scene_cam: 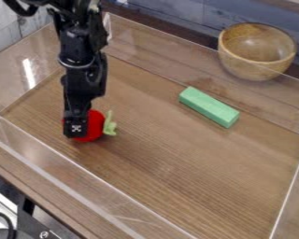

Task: Move the red object to the right side of the table

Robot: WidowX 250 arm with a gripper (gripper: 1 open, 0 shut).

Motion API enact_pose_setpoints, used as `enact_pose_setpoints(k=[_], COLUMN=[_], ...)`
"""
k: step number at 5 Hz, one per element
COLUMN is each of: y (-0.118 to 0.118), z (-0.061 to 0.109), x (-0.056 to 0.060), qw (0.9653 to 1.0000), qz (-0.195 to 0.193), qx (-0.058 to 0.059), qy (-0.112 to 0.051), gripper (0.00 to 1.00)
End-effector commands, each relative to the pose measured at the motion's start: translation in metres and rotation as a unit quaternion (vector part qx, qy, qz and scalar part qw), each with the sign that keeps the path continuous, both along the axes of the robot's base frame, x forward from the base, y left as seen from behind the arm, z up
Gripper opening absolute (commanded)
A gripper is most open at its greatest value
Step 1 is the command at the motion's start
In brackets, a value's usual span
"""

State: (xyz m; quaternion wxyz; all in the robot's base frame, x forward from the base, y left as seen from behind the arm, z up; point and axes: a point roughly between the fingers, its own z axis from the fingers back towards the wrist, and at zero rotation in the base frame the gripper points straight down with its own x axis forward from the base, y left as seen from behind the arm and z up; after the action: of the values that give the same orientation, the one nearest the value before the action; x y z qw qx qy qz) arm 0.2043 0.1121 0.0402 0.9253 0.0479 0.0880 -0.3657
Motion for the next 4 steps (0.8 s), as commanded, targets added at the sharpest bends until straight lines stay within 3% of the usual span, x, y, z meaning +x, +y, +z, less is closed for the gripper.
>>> enact_pose_setpoints(k=[1,3,4], y=[0.007,0.007,0.007], z=[0.0,-0.007,-0.011], x=[0.006,0.008,0.007], qw=[0.9998,0.9996,0.9995], qz=[0.01,0.018,0.022], qx=[0.01,0.006,0.002], qy=[-0.015,-0.02,-0.022], gripper=[1.0,1.0,0.0])
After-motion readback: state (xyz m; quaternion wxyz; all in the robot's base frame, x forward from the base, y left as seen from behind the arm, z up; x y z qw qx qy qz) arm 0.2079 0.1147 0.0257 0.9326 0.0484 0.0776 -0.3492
